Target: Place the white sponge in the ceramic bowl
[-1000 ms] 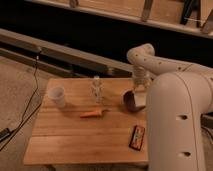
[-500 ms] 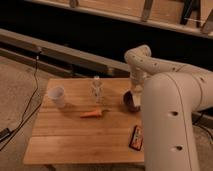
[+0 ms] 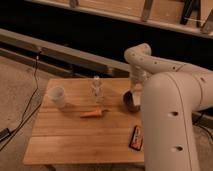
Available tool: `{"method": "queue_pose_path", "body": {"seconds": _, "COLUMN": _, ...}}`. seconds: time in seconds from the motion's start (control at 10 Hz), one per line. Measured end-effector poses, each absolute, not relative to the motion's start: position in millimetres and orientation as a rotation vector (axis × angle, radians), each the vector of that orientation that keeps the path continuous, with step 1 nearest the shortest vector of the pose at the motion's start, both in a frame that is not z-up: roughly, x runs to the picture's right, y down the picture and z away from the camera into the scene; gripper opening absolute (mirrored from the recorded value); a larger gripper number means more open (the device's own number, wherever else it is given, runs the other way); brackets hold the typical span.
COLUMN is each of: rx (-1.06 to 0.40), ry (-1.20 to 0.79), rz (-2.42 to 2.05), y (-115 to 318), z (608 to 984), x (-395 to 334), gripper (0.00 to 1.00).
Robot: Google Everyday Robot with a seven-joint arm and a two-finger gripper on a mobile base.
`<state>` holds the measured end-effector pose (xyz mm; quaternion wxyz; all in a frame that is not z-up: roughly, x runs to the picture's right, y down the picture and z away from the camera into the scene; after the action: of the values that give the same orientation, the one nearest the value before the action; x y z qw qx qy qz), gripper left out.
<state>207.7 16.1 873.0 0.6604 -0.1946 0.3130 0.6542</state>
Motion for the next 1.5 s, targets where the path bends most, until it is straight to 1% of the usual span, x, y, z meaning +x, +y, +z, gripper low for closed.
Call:
{"method": "queue_pose_path", "body": {"seconds": 0.3, "rx": -0.444, "ry": 0.703, "rz": 1.482, "y": 17, "z": 873, "x": 206, "gripper": 0.80}}
{"method": "queue_pose_path", "body": {"seconds": 0.6, "rx": -0.444, "ry": 0.681, "rz": 1.474, "y": 9, "z": 868, "x": 199, "gripper": 0.80}}
{"method": "queue_pose_path", "body": {"seconds": 0.8, "rx": -0.481, "ry": 0.663, "rz": 1.437, "y": 6, "z": 860, "x": 179, "gripper": 0.80}}
{"method": "queue_pose_path", "body": {"seconds": 1.1, "rx": -0.549, "ry": 0.606, "rz": 1.353, "y": 1, "z": 842, "x": 139, "gripper": 0.80}}
{"method": "queue_pose_path", "body": {"seconds": 1.5, "rx": -0.589, "ry": 0.523, "rz": 1.240, "y": -4, "z": 812, "x": 93, "gripper": 0.80}}
